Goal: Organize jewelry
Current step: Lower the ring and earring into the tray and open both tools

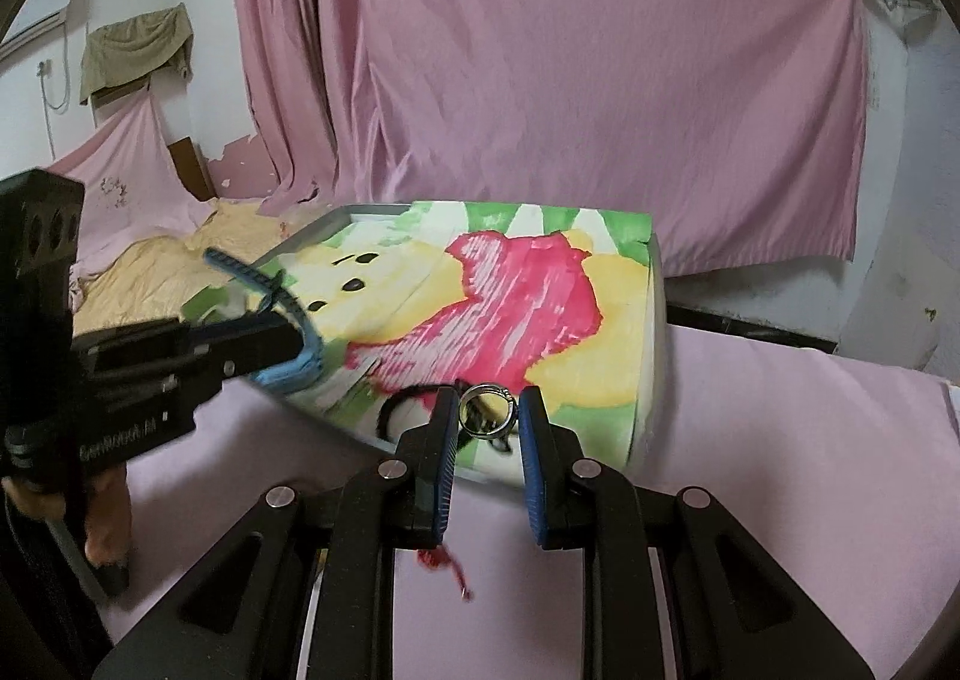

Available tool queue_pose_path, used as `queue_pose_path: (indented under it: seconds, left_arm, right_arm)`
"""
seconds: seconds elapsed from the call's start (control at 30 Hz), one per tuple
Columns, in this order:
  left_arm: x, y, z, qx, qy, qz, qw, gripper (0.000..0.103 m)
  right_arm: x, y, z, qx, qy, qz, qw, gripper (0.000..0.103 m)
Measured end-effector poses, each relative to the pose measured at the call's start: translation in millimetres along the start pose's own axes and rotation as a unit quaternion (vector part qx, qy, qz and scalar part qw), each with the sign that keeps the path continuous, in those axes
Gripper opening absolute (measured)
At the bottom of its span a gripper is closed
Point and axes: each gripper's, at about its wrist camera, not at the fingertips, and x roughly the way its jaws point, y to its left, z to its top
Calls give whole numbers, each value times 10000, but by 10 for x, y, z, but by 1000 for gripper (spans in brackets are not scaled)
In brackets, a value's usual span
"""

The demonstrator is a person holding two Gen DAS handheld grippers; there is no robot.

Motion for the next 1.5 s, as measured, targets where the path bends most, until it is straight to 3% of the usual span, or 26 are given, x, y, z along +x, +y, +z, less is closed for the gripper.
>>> queue_pose_path:
  seconds: [0.23, 0.47, 0.7, 0.8, 0.97, 1.03, 1.17, 1.23, 1.3, 1.33, 1.5]
  left_arm:
    - [287, 80, -5, -128, 537, 106, 9984, 14]
    - [449, 66, -32, -3, 933, 199, 9954, 15]
    - [459, 79, -31, -56, 941, 155, 9954, 15]
    - [455, 93, -33, -96, 921, 152, 9956, 15]
    - [372, 92, -33, -102, 758, 104, 9970, 15]
    - [292, 69, -29, -40, 556, 96, 9984, 15]
    - [138, 28, -24, 61, 205, 29, 9998, 15]
    - [76, 4, -43, 105, 69, 42, 9999, 24]
    - [27, -10, -62, 105, -57, 87, 9999, 51]
    - [-15, -12, -78, 95, -163, 114, 9998, 69]
    - [-247, -10, -138, 27, -657, 257, 9975, 72]
  right_arm:
    - [418, -18, 10, 85, 478, 0, 9988, 18]
    - [561, -16, -10, 50, 736, -15, 9973, 18]
    - [576, -8, -5, 33, 740, -18, 9972, 19]
    - [567, -24, -15, 109, 712, -47, 9974, 28]
    - [413, -93, -25, 283, 363, -49, 9989, 31]
    - [319, -110, -27, 354, 133, -129, 9992, 43]
    - [150, -172, -55, 548, -225, -265, 9979, 53]
    - [84, -188, -86, 586, -346, -363, 9970, 60]
    - [25, -190, -107, 585, -454, -390, 9965, 65]
    - [-9, -186, -113, 579, -519, -393, 9962, 68]
    - [-218, -125, -153, 495, -934, -449, 9934, 76]
